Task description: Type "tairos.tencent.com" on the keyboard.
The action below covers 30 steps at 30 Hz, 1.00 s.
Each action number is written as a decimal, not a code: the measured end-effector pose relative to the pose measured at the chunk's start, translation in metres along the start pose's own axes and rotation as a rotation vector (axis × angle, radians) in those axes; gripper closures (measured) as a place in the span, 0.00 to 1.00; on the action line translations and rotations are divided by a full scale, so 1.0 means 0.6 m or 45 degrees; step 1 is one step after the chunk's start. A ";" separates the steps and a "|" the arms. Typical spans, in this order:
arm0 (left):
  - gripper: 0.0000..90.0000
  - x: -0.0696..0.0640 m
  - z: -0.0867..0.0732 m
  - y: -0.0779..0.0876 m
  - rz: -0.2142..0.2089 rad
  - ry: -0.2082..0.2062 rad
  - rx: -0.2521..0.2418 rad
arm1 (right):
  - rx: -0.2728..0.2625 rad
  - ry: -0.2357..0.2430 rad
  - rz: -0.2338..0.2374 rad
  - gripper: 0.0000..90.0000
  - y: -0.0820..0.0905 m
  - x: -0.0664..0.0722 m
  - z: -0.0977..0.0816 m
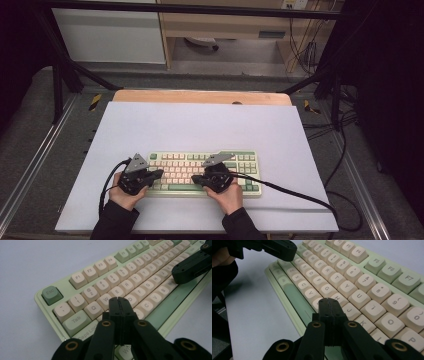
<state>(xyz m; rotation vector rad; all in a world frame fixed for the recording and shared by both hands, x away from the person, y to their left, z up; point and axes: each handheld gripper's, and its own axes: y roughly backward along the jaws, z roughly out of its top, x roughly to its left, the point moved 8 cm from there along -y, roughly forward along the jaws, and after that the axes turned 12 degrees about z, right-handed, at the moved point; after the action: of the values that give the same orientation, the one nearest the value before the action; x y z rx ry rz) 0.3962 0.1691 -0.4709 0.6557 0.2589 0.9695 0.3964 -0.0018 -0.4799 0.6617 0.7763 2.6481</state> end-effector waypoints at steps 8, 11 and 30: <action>1.00 0.000 0.000 0.000 0.000 -0.001 -0.001 | 0.010 0.007 -0.002 1.00 -0.006 0.000 -0.001; 1.00 -0.001 0.000 0.000 -0.002 -0.002 0.000 | 0.015 0.017 -0.008 1.00 -0.007 -0.001 -0.003; 1.00 -0.003 0.001 0.000 -0.008 -0.005 -0.004 | 0.011 0.047 -0.058 1.00 0.047 -0.005 0.003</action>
<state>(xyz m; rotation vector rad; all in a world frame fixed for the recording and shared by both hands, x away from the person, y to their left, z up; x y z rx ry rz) 0.3954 0.1671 -0.4703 0.6537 0.2561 0.9625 0.3956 -0.0252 -0.4631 0.5919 0.8039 2.6243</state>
